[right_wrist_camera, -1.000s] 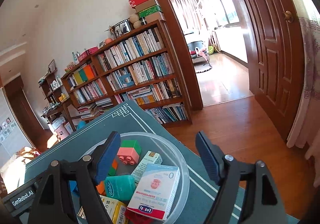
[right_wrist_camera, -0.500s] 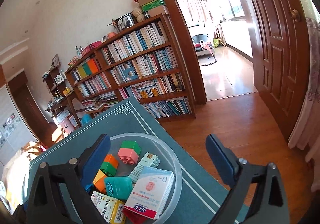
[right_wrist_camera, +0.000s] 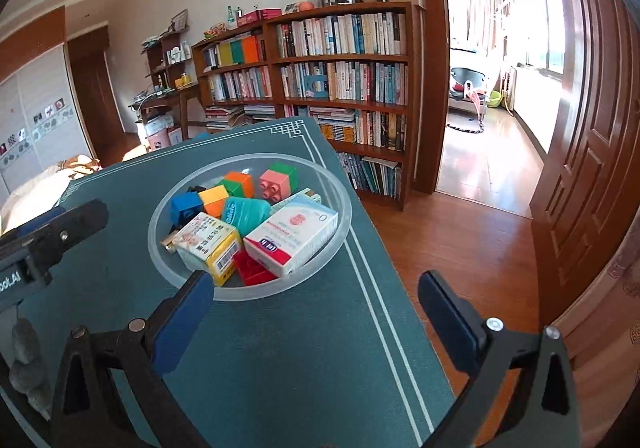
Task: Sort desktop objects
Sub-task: 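Withdraw both open tools from the bowl back over the table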
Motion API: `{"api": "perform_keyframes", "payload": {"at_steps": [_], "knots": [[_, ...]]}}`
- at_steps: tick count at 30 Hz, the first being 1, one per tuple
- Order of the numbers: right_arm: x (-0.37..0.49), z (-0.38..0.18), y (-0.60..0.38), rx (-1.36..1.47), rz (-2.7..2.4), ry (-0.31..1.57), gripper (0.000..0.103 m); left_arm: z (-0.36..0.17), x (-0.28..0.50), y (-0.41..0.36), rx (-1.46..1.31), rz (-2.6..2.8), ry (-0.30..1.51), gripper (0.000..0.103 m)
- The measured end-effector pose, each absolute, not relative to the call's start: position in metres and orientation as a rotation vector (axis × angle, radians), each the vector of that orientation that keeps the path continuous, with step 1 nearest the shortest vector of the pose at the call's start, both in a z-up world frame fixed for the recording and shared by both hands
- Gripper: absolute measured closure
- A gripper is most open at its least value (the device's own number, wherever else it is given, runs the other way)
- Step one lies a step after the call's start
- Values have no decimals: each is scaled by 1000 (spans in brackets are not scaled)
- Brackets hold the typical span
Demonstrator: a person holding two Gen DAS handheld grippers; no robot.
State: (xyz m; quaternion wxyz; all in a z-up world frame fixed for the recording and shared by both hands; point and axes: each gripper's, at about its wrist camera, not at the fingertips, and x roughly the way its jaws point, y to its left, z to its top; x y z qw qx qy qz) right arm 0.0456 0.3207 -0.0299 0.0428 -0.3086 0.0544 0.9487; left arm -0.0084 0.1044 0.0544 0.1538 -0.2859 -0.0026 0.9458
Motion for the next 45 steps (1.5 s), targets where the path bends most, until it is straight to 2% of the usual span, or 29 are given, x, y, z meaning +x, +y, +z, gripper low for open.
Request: {"api": "perform_keyframes", "payload": {"at_steps": [8, 18, 45], "knots": [[54, -34, 285, -939, 2949, 50, 0, 60, -2, 110, -829, 2721, 8, 8], [53, -40, 286, -960, 2952, 99, 0, 64, -4, 115, -837, 2707, 17, 8], [44, -40, 279, -917, 2934, 74, 0, 54, -21, 125, -898, 2721, 53, 8]]}}
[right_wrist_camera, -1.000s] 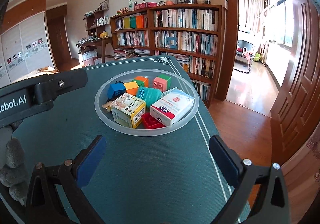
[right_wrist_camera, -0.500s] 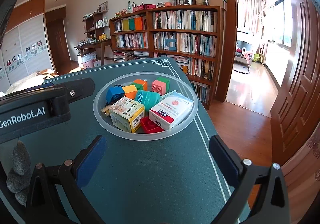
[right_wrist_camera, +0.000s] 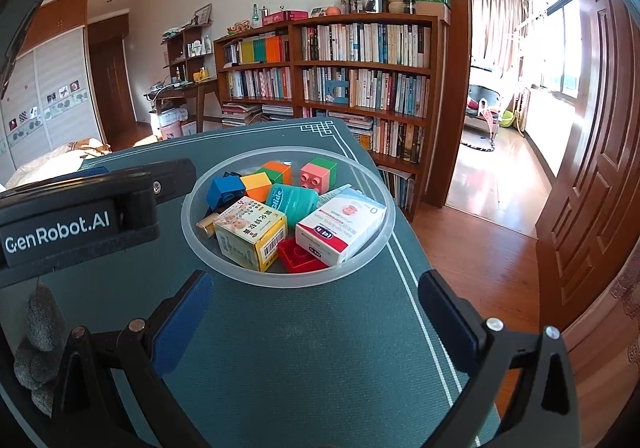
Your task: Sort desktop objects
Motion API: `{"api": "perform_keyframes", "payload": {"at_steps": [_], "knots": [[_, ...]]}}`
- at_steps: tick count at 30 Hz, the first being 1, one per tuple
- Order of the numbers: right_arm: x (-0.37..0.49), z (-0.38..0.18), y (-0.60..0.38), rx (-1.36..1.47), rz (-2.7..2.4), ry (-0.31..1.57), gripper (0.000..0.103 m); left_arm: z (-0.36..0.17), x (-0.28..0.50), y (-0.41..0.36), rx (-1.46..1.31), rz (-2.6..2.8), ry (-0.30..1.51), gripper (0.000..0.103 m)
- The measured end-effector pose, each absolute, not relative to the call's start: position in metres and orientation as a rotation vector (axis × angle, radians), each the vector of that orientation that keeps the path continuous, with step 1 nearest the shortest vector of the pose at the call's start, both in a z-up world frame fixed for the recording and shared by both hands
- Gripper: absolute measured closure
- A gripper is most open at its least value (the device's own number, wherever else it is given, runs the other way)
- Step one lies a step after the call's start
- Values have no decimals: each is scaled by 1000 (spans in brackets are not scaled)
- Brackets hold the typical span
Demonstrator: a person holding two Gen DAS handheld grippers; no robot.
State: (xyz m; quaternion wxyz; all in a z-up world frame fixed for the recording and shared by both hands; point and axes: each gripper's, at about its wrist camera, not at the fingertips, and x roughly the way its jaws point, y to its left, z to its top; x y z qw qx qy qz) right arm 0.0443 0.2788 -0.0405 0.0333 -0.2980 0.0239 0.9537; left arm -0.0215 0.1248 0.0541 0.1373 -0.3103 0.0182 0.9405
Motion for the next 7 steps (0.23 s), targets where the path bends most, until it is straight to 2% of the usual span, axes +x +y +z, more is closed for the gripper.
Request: {"api": "perform_keyframes", "payload": {"at_steps": [7], "knots": [[42, -47, 279, -942, 2925, 91, 0, 51, -21, 125, -893, 2738, 95, 8]]}}
